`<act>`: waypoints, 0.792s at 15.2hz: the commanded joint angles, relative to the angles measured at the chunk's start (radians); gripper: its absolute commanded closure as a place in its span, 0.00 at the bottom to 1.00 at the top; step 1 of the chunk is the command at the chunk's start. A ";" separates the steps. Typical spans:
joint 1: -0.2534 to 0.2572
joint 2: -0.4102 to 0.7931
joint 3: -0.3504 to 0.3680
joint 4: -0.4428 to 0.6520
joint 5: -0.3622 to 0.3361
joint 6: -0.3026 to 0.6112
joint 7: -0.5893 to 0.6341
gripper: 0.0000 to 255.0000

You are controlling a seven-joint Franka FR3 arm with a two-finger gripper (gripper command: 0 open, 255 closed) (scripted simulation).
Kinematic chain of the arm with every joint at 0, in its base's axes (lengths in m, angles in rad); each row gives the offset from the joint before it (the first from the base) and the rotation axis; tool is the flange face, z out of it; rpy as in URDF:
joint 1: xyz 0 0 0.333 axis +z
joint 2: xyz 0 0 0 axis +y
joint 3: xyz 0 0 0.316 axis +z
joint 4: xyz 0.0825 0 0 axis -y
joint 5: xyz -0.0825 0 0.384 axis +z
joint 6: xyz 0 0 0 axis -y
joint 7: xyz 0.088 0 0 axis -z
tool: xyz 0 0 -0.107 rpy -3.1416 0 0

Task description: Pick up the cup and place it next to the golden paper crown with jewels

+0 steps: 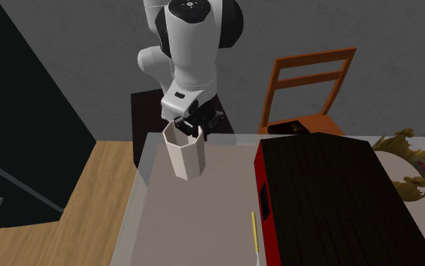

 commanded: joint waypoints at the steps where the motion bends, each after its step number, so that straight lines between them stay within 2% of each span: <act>1: -0.001 -0.005 -0.002 0.024 -0.001 -0.029 -0.002 1.00; 12: -0.002 -0.009 -0.005 0.169 -0.003 -0.177 0.000 1.00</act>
